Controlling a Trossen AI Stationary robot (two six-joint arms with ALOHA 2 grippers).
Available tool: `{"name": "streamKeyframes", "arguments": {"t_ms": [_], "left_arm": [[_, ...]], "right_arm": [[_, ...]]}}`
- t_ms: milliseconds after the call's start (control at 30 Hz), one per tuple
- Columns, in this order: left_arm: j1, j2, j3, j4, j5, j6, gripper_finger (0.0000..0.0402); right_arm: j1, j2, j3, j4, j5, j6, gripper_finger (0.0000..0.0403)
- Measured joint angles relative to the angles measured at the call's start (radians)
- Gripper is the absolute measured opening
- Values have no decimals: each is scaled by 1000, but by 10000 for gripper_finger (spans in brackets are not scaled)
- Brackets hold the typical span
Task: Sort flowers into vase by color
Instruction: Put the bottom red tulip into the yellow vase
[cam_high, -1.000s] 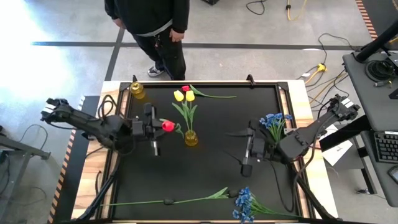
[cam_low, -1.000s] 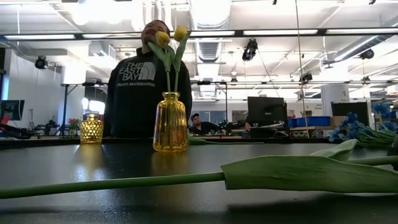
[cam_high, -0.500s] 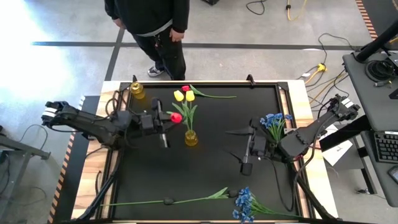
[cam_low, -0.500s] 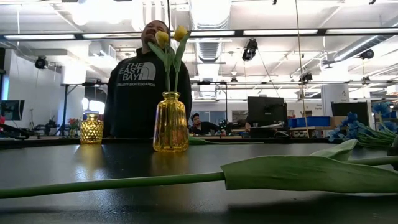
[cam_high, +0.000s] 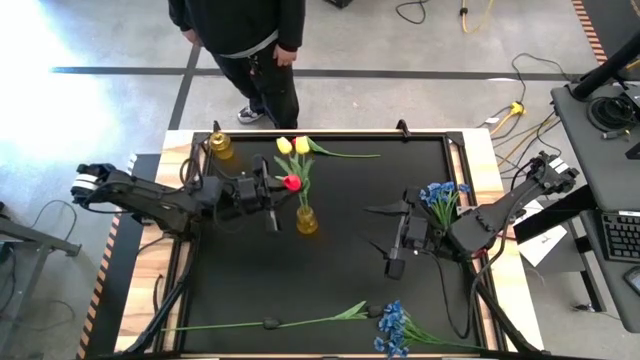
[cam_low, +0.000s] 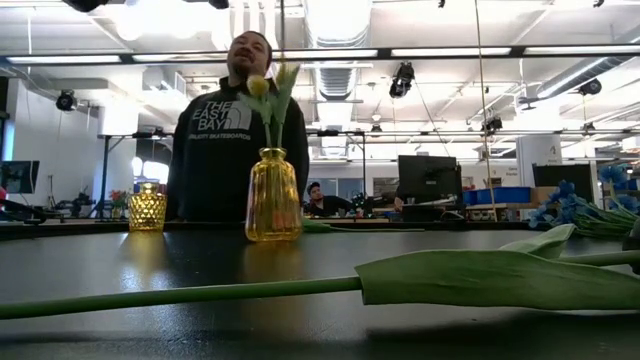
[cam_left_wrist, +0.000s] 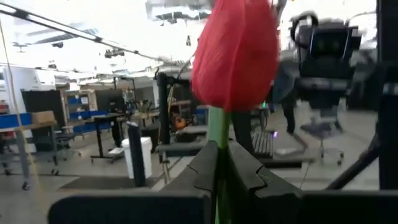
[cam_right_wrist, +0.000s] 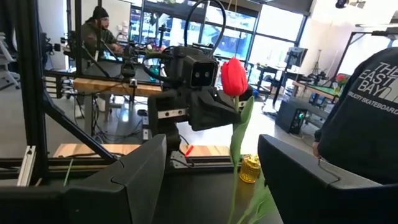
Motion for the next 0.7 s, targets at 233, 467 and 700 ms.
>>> {"name": "streamKeyframes", "arguments": {"t_ms": [233,467,700], "left_arm": [[0,2,2,10,-2,-3,0],[0,-14,15,6,-2,29,0],[16,-91,37,-152,-98,-47,0]], "right_arm": [[0,0,0,0,0,0,247],[0,0,0,-2,0,0,247],[0,0,0,-10,37,93,247]]}}
